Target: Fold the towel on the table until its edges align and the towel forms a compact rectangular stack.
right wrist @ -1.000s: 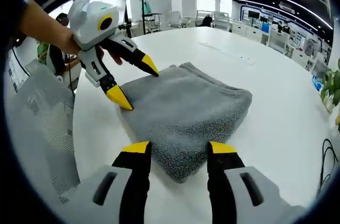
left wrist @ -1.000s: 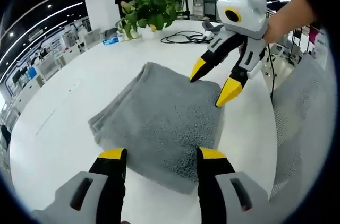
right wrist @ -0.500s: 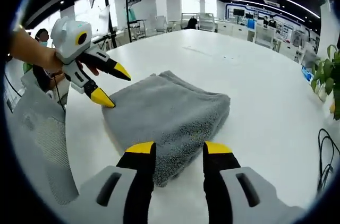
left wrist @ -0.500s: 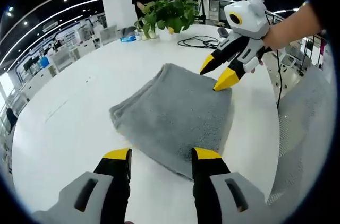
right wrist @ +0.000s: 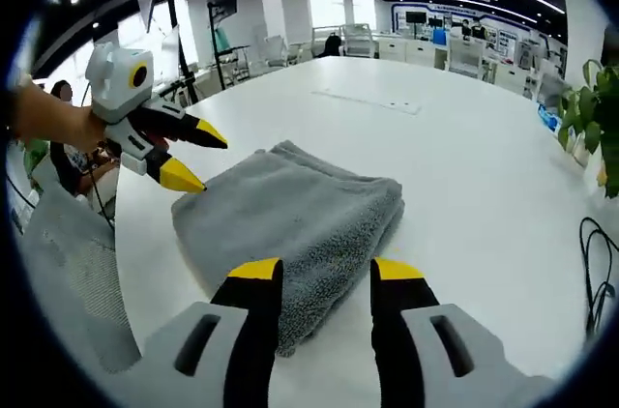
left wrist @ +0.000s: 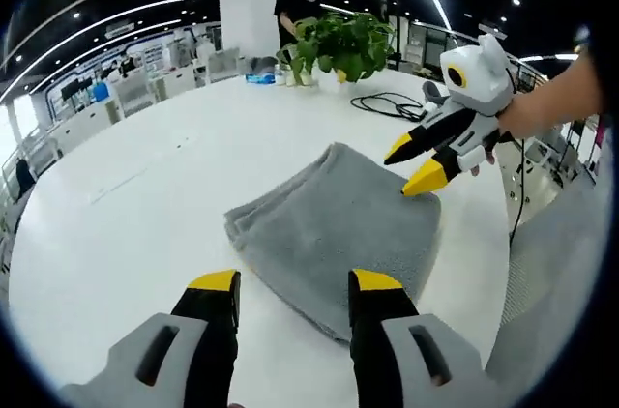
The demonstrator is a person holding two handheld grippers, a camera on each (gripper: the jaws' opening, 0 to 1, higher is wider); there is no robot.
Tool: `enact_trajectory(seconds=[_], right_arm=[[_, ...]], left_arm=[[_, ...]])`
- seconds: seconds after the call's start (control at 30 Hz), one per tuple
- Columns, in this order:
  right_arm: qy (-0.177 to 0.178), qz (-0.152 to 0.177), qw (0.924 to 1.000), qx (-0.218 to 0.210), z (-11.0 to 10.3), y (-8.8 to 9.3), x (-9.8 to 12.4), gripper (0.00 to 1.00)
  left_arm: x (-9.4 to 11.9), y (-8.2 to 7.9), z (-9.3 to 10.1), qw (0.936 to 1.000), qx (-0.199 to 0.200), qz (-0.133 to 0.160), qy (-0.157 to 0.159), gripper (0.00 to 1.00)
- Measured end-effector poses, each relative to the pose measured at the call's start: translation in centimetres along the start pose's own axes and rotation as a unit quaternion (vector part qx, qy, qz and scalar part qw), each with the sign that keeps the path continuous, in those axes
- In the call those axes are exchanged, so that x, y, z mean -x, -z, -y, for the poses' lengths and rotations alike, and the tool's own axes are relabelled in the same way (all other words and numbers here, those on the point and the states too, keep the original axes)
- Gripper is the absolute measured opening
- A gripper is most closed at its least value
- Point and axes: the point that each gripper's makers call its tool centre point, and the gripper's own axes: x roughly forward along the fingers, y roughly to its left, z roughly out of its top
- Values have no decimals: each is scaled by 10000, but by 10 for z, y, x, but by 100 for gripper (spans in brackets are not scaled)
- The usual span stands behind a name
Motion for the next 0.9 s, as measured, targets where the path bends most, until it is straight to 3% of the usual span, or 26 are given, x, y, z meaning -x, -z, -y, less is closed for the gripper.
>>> enact_trajectory(seconds=[0.07,0.2,0.43,0.5,0.63,0.9], right_arm=[[23,-13,10000,-88,1,0,-3,36],[86,-126,9994,-315,3,5,-10,36],[-42,-244,9981,-570,1,13,-19,35],[-74,-289,9977,-608,2,15,-21,35],[-151,-391,9971,-635,0,19,-26,32],[-138,-374,9972,-635,9,16,-35,30]], left_arm=[[-3,4,1,9981,602,-73,48,46],[-10,11,1,9967,767,-244,92,46],[-22,22,1,9950,833,-502,209,42],[-23,22,2,9947,839,-550,238,41],[-30,21,11,9952,550,-685,439,30],[-43,16,-1,9948,586,-693,458,29]])
